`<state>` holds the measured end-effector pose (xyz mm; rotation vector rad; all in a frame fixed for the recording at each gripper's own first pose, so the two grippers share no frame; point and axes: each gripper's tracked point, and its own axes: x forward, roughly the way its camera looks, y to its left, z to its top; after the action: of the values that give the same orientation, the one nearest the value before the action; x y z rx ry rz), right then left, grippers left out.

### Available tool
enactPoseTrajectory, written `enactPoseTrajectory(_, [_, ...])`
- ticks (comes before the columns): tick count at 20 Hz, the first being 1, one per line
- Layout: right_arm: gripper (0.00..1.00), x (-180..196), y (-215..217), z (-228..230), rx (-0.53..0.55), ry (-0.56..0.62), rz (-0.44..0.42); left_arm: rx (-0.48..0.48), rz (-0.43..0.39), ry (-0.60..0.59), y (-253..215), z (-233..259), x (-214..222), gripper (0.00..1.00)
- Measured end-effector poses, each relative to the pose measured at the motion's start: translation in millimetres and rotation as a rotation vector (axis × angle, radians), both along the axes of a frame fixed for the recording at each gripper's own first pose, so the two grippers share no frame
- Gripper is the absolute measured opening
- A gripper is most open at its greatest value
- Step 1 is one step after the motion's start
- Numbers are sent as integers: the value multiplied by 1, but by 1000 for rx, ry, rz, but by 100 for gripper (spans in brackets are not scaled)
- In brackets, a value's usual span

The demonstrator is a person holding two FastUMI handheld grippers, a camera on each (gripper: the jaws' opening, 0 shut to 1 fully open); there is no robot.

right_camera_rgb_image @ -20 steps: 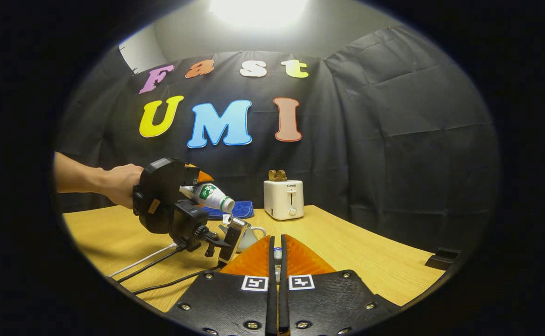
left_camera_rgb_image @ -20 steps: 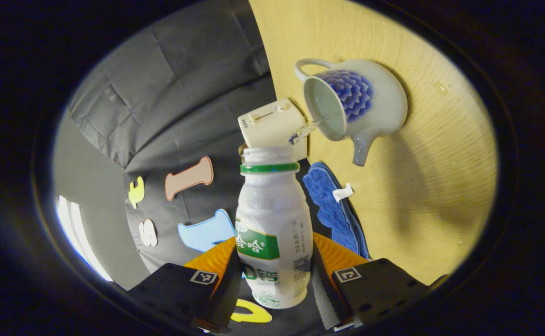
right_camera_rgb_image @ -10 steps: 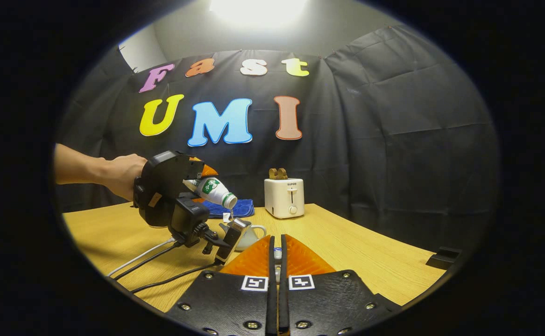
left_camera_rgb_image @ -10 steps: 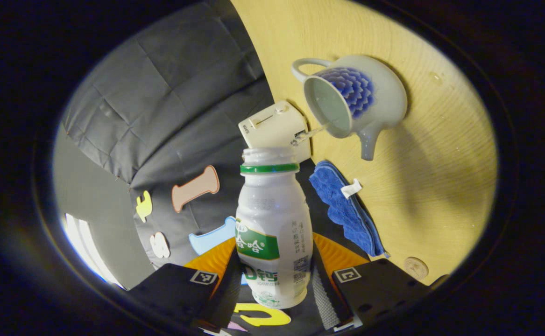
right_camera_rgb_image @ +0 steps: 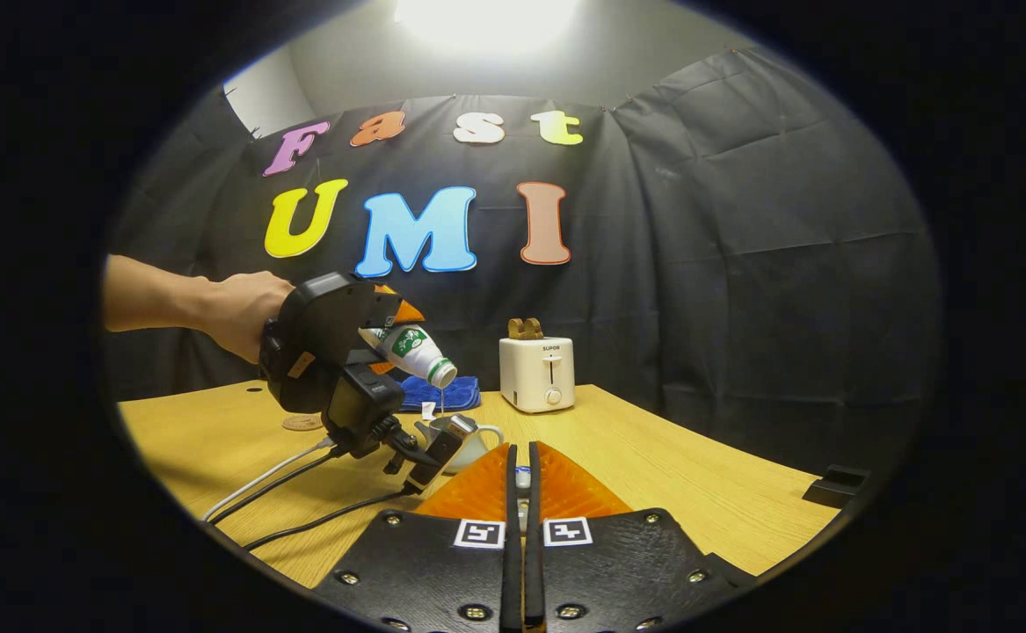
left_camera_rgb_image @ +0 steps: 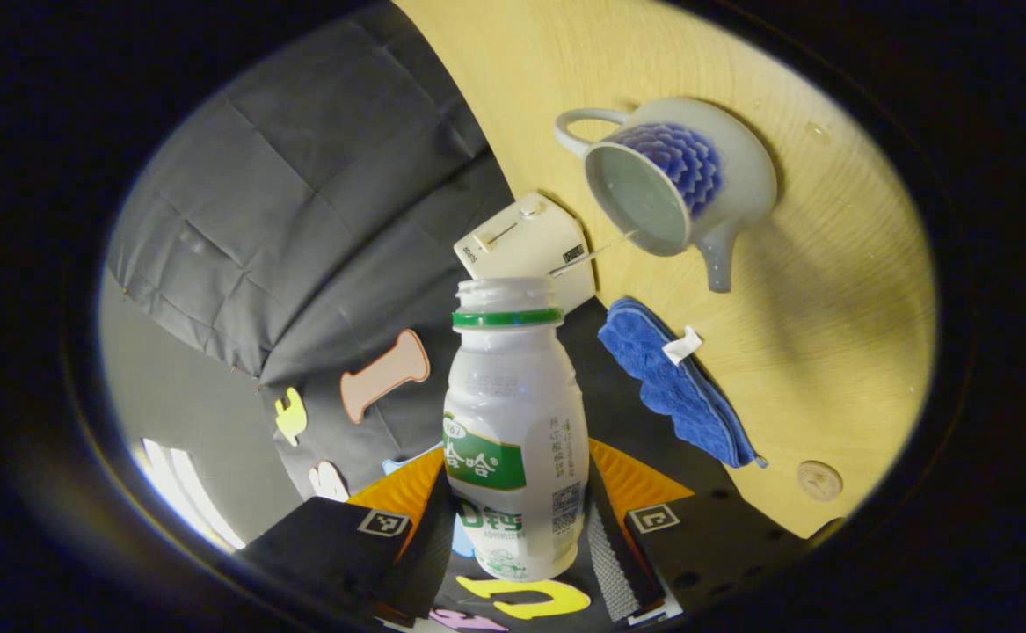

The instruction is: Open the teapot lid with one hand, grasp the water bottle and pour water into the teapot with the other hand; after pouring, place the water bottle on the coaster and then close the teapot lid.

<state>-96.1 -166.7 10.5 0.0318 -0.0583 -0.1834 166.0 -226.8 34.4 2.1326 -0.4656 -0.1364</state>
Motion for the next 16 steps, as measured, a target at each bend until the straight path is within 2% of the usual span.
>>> enactPoseTrajectory(4, [2,0,1,1,-2,-5,4,8,-8,-20,-1,2,1,75])
enactPoseTrajectory(5, [2,0,1,1,-3,-7,4,1,-7,-19,-1,1,1,80])
enactPoseTrajectory(7, [2,-1,2,3,-3,-10,5,2,-11,-23,-2,0,-1,80])
enactPoseTrajectory(8, [2,-1,2,3,-2,-11,5,5,-11,-27,-1,1,0,75])
enactPoseTrajectory(9, [2,-1,2,3,-2,-11,5,6,-11,-26,-2,1,0,75])
enactPoseTrajectory(10, [2,-2,2,4,-3,-11,5,6,-10,-24,-1,2,1,80])
enactPoseTrajectory(16, [2,0,2,1,6,-6,11,0,-8,14,0,-4,5,80])
